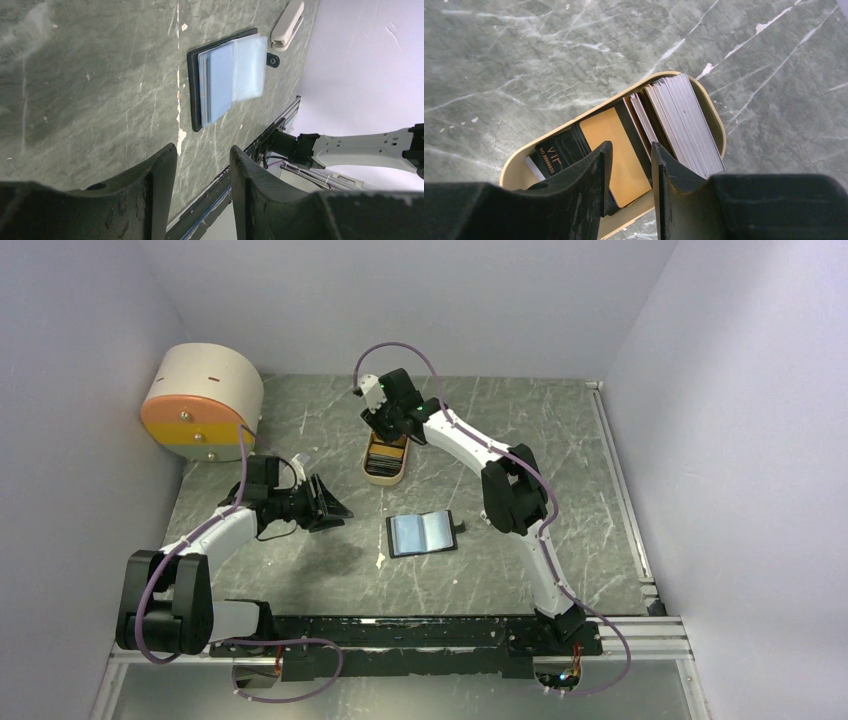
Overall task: Put the credit cards into the card holder
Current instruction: Pick up the credit card from the storage box.
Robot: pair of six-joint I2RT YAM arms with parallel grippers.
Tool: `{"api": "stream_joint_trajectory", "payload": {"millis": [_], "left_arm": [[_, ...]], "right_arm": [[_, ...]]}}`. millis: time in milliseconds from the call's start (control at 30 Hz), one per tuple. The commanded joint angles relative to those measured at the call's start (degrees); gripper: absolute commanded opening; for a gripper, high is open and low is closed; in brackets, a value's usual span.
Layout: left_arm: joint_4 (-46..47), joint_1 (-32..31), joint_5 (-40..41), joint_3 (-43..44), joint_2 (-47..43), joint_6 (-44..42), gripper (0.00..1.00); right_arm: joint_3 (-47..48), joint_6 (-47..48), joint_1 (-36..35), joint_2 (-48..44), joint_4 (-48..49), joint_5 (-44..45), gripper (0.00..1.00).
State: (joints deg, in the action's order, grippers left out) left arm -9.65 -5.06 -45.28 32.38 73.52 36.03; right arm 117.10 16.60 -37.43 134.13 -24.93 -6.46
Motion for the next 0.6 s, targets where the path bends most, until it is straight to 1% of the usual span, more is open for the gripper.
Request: {"api": "stream_joint_trajectory", "payload": {"millis": [0,233,567], "left_arm": [[1.22,0.49,-1.52,-0.3,0.48,0.19,0.49],[1.3,0.49,-1.48,-0.39,0.4,0.27,0.49],[1.42,0.49,-1.61,-0.39,0.66,0.25,0.49]], "right_arm": [[1.7,-0.65,-0.19,1.52,0.24,-3.19,0.37],[3.61,-0.91,-0.19,3.56,-0.7,-3.1,0.36],[3.31,0.1,-0.19,3.77,0.15,-0.89,0.36]]}}
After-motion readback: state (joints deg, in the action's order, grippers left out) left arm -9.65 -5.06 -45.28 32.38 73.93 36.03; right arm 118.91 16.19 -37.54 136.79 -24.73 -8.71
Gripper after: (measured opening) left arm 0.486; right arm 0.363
